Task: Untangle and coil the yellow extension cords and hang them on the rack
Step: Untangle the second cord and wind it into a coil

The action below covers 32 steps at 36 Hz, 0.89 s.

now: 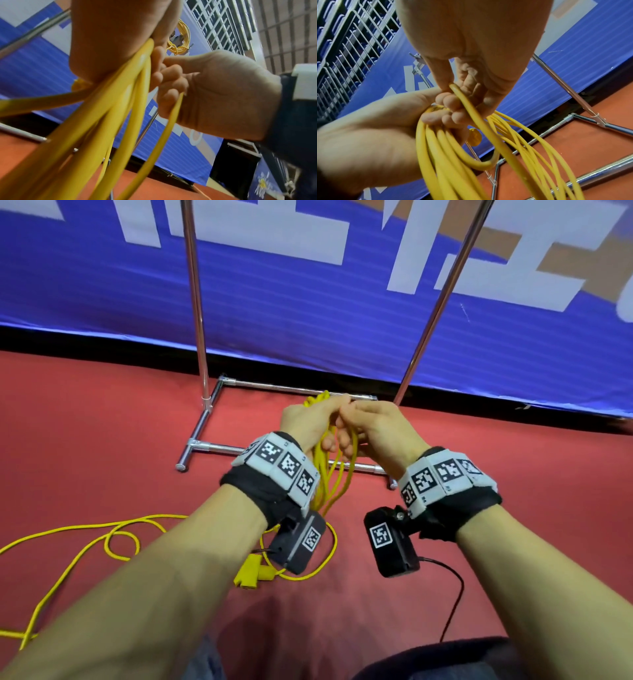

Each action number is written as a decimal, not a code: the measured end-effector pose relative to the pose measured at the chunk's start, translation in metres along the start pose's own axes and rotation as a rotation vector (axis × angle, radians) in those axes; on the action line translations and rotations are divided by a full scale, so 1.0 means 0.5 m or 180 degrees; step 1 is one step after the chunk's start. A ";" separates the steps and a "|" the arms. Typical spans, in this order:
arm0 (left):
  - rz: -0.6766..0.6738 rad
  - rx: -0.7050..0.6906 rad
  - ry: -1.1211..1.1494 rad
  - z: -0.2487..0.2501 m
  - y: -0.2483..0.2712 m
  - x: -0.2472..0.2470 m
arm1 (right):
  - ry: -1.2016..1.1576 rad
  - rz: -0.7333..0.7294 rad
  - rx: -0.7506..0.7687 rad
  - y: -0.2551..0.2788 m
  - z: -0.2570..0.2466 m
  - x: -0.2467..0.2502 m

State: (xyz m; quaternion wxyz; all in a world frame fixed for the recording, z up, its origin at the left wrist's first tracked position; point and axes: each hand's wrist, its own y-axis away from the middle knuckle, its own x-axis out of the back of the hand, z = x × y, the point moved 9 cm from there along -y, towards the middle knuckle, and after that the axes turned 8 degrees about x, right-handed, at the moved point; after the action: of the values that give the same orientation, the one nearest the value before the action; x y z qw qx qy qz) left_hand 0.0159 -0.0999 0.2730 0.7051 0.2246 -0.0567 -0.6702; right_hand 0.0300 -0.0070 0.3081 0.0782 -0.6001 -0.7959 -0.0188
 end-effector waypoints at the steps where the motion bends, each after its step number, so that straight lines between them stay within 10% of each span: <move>1: 0.0056 0.0031 0.0133 -0.002 -0.001 0.004 | 0.0053 -0.0045 -0.0006 0.001 0.002 -0.006; 18: 0.0735 -0.0583 0.1260 0.081 -0.030 0.148 | 0.0339 -0.0628 -0.0393 0.051 0.047 0.012; 32: -0.0558 0.0063 0.0537 0.014 -0.026 0.008 | 0.0419 0.0085 0.0122 0.003 -0.013 -0.006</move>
State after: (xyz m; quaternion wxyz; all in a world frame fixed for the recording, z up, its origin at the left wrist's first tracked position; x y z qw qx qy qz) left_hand 0.0017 -0.1054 0.2730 0.6438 0.2913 0.0161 -0.7074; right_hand 0.0330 -0.0104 0.3139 0.1421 -0.6065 -0.7812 -0.0420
